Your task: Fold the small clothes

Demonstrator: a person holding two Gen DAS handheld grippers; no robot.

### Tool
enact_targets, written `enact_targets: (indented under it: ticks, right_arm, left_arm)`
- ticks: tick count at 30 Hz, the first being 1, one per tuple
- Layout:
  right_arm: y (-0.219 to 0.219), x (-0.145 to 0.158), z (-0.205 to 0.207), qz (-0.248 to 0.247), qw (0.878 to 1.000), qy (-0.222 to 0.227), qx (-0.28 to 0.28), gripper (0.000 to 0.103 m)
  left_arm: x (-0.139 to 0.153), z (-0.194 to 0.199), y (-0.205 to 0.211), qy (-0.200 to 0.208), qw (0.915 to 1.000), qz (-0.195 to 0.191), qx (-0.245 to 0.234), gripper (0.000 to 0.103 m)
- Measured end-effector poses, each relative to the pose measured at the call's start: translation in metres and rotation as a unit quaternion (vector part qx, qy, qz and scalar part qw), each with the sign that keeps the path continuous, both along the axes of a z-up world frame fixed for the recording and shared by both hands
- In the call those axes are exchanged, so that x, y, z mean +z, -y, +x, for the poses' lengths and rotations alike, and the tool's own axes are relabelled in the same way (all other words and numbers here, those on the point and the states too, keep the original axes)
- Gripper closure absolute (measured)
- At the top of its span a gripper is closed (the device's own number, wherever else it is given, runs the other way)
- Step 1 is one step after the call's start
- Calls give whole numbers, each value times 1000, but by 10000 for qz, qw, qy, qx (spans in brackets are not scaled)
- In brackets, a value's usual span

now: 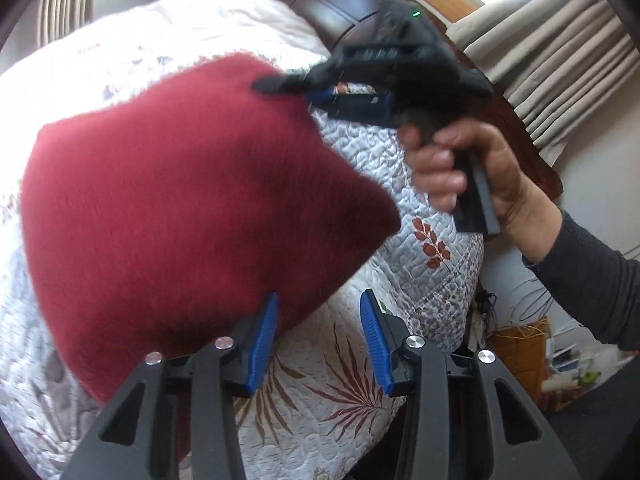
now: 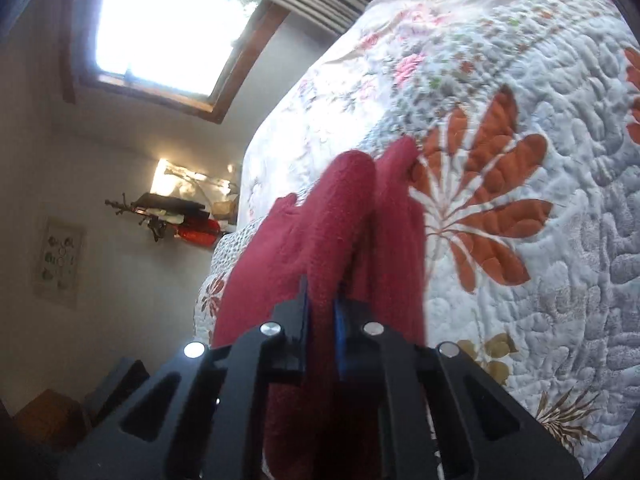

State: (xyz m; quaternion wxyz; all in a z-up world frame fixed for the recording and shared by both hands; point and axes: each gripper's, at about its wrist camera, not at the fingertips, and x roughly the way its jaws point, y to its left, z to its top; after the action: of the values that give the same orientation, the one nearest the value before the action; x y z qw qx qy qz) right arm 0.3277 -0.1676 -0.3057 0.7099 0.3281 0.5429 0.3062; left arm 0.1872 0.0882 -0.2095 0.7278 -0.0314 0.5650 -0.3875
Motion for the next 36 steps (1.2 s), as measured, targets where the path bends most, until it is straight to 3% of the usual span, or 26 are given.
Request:
enact_targets:
  ticks: [2,4,6,9,11,15,16,17,23,24,25,27,29,34,35,36]
  right_arm:
    - [0,-30,2,-220,9992,-317,-60,93]
    - [1,-37,-2,-224,9991,-361,-88,92]
    - [10,-23,-2,40,9997,-233,-74,81]
    - [26,6,14,-34,9994,97,-331,70]
    - [23,7,33,-96,9994,54,-324,69]
    - [-16,-1,60,-383,9992,-26,146,62]
    - [-23,-5,64,-607,9979,-47,221,69]
    - [-28,-9,66,-767,9966,-34,302,92]
    - [-15,-43,62,-574,9976,-349,-175,93]
    - [-11,-39,57,-491,9980,-315,-244,91]
    - [-5,-32,48,-360,9985,-241,-325,81]
    - [12,-10,23,-14,9987,-199,-459,71]
    - [20,9,-9,226,9992,-185,-270,57]
    - [4,13,-64,104,9982,-473,357,47]
    - [-1,8,-68,0,9978,-491,454,51]
    - [-5,1,-70,-64,9972,-530,527,85]
  left_arm:
    - [-14,0,3,-164,9998,90,-20,65]
    - [-23,-2,7,-299,9994,169,-87,65]
    - [-16,-5,12,-328,9992,115,-204,65]
    - [18,-7,7,-178,9990,-346,-218,60]
    - [40,1,-2,49,9979,-641,2,51]
    - [42,26,-14,148,9954,-799,503,49]
    - [35,31,-15,77,9949,-820,588,49]
    - [28,34,-15,-20,9943,-846,655,49]
    - [-14,32,-16,-475,9929,-723,818,58]
    - [-12,31,-16,-486,9927,-734,822,57]
    - [-5,32,-16,-482,9927,-747,819,56]
    - [6,32,-19,-376,9929,-786,807,48]
    - [21,26,-20,-149,9930,-826,834,43]
    - [21,22,-38,-114,9913,-757,1068,41]
    - [15,22,-41,-177,9904,-729,1159,41]
    - [10,23,-42,-245,9893,-730,1236,41]
